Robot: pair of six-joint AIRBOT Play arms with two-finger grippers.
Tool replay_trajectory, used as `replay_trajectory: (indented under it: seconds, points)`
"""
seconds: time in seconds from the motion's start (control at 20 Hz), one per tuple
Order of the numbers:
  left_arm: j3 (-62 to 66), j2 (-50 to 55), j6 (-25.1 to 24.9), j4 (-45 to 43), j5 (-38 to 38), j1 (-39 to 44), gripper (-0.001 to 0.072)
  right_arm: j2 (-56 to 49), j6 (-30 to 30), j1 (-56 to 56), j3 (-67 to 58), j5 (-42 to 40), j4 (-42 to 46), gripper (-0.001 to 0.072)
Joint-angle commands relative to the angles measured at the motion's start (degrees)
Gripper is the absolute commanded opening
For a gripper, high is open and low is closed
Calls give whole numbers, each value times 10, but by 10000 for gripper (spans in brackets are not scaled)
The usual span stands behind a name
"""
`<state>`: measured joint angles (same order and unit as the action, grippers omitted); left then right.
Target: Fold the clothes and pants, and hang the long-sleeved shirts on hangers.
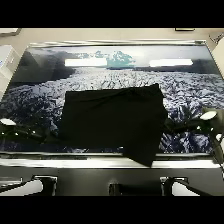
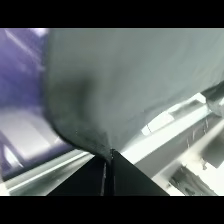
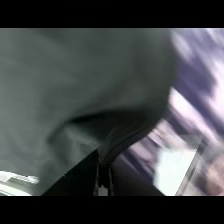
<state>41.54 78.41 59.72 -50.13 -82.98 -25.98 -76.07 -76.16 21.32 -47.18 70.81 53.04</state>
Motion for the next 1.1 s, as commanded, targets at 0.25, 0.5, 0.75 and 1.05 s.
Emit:
replay_trajectory:
  seconds: [0.25,0.5,0.75,1.05]
  points:
    - [422,-145,112,54,127,3,23,79,29,-9,-514,-24,24,36]
    - [725,-237,149,54,271,3,24,168,32,-9,-736,-42,88,37]
    - [768,-350,150,7,316,2,23,300,27,-9,-736,-57,141,37]
    - [768,-398,205,-74,214,2,23,367,-58,-9,-736,-51,167,37]
